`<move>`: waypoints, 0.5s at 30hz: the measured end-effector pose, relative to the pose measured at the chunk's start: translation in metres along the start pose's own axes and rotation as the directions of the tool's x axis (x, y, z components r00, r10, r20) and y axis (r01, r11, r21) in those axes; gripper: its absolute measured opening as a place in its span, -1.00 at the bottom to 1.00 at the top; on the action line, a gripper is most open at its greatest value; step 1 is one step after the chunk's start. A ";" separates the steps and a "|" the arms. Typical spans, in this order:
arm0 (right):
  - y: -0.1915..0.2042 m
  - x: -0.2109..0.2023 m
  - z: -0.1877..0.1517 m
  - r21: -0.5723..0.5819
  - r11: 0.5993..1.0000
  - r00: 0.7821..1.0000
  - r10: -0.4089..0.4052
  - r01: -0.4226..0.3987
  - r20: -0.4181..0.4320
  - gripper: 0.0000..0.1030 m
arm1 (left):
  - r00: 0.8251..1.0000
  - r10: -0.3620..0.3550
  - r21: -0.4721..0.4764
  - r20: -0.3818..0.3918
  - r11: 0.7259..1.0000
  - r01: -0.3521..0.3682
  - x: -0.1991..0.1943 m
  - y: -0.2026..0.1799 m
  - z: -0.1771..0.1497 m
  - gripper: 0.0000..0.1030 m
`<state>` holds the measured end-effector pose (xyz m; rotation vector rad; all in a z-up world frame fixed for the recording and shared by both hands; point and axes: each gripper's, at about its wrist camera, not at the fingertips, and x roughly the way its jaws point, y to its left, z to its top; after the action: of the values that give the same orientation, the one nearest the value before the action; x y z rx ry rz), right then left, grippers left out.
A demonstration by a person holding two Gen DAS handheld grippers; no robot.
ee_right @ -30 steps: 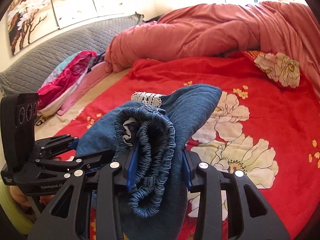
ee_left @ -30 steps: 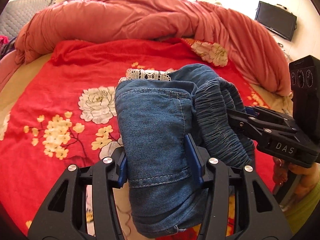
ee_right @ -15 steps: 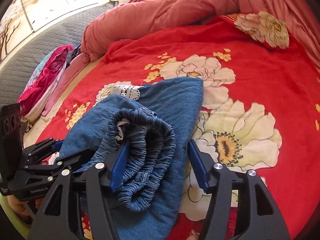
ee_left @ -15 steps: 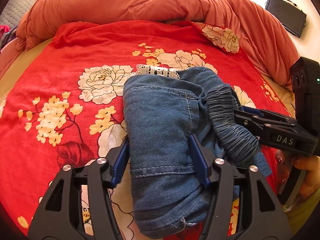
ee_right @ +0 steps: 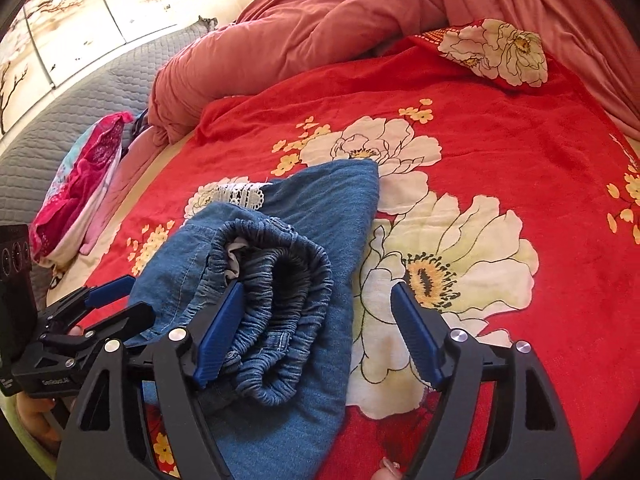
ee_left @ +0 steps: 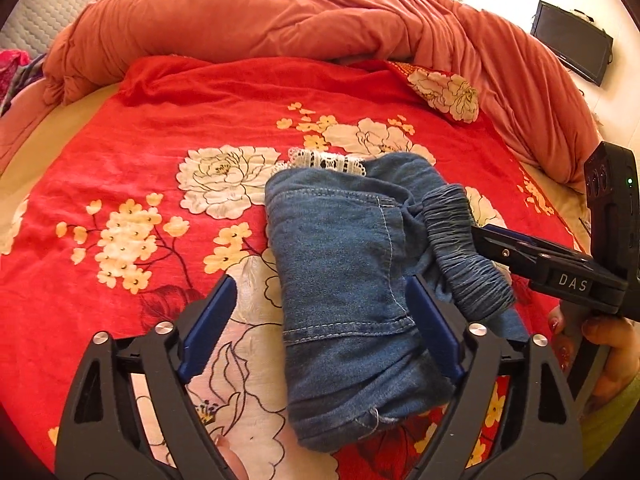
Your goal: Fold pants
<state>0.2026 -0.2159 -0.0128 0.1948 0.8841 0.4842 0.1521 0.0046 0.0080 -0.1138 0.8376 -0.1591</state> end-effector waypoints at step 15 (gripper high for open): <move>0.018 -0.047 0.002 -0.043 0.997 0.983 -0.051 0.059 0.175 0.85 | 0.998 -0.006 0.003 0.055 1.000 0.006 -0.024 0.000 -0.002 0.81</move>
<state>0.1731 -0.2227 0.0271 0.1658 0.7052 0.4297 0.1352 0.0088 0.0245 -0.1178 0.7819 -0.1620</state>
